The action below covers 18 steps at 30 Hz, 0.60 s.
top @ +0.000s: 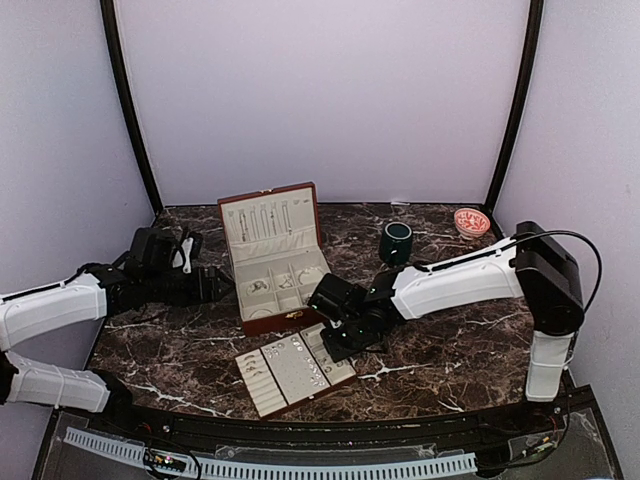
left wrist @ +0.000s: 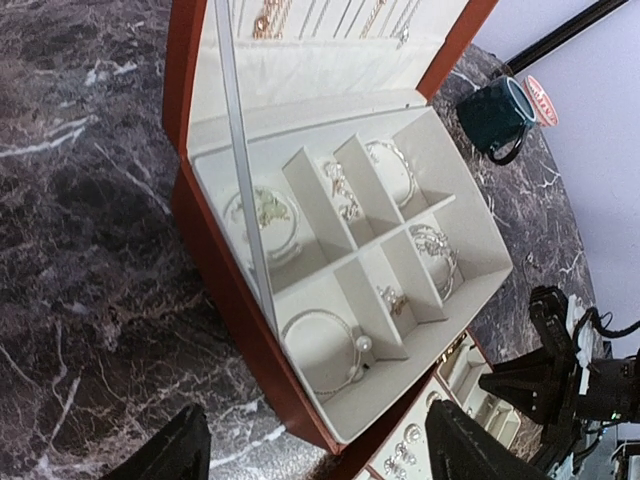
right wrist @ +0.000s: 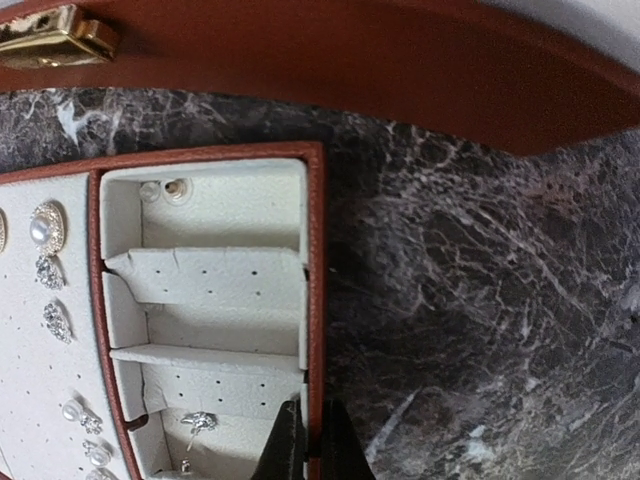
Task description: Organize the mixed jewelry
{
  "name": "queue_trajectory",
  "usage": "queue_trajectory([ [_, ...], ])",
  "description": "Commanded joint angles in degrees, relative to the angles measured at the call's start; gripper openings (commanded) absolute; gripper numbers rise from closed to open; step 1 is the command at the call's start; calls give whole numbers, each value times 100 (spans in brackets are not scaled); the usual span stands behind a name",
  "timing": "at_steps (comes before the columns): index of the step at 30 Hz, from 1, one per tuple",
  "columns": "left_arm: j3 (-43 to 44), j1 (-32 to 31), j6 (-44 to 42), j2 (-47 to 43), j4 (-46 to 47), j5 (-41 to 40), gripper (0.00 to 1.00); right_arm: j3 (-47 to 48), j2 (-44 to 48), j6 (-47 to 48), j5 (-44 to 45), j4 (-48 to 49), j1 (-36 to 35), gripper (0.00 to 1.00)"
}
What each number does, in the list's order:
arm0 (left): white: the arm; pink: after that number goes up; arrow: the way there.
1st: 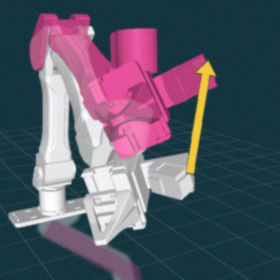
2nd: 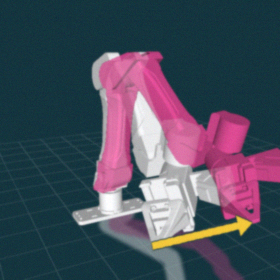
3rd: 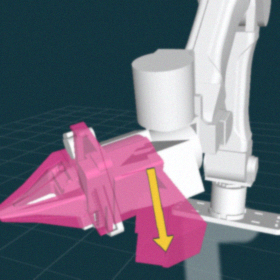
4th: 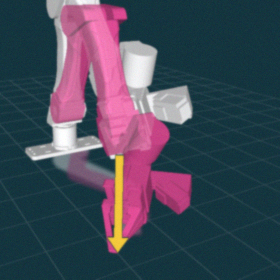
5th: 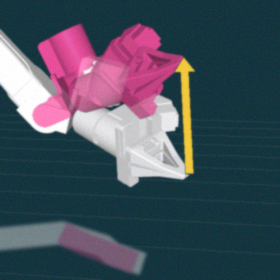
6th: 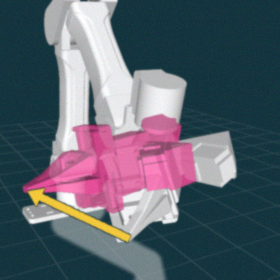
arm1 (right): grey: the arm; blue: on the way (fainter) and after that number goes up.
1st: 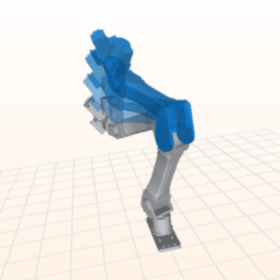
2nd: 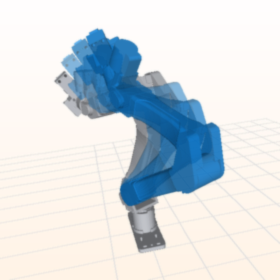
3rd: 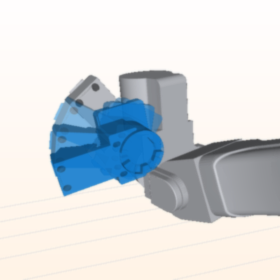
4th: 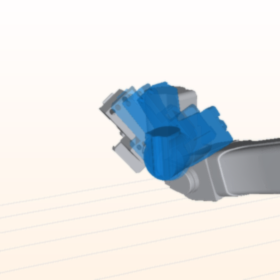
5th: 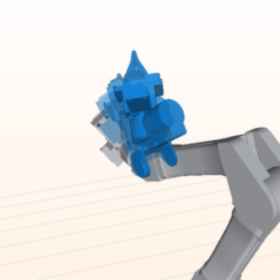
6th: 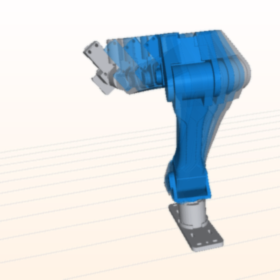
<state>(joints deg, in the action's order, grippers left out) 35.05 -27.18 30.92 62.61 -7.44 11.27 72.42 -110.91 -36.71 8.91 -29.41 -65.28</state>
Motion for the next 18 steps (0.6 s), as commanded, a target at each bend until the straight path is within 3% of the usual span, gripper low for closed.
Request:
queue_trajectory([
  [1, 399, 247, -396, 171, -112, 83, 78, 105, 587, -341, 163, -615, -38, 0],
  [11, 958, 1110, -597, 1027, 255, 1184, 79, 386, 1517, -416, 195, -1582, 300, 0],
  [18, 1381, 1306, -1016, 1063, 74, 1191, 79, 1648, 1026, -143, 330, -2355, 990, 0],
])
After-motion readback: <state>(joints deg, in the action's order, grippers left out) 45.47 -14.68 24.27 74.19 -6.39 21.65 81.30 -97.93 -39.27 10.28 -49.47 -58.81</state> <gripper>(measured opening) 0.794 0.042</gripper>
